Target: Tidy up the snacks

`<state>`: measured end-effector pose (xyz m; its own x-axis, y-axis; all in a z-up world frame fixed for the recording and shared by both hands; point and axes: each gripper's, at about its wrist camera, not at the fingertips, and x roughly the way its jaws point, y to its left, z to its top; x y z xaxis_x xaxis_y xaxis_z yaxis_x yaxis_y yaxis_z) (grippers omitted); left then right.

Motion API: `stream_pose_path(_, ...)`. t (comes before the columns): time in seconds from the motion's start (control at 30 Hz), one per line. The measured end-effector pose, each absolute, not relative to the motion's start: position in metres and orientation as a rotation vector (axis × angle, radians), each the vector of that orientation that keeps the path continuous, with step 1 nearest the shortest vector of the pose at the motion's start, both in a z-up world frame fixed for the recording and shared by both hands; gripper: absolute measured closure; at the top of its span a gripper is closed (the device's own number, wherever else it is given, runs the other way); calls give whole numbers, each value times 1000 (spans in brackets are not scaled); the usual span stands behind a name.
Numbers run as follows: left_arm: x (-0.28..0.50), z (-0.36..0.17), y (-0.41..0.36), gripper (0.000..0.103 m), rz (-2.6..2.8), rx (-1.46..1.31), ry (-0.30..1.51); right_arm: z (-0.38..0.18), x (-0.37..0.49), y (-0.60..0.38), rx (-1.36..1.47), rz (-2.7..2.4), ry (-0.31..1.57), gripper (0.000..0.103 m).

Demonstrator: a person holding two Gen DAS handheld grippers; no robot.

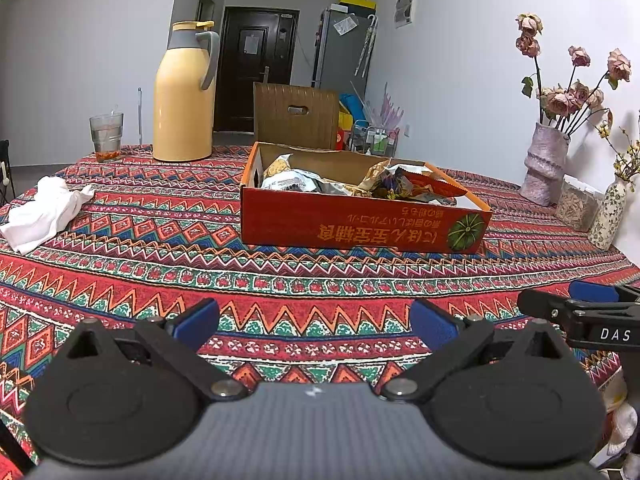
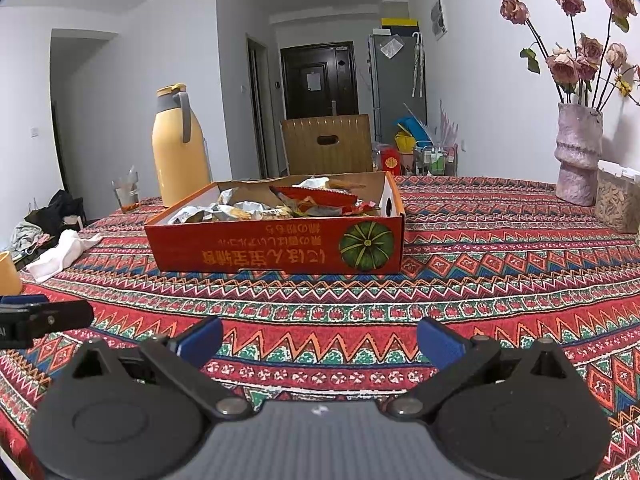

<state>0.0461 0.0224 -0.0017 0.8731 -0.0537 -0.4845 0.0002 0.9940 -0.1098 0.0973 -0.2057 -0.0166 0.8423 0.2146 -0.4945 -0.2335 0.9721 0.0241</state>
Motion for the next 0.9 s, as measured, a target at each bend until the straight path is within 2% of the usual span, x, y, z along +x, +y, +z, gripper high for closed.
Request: stream_pose_path(0.9,46,-3,21,0,-28,-106,511,-17,97,-205,-38,237,518,0)
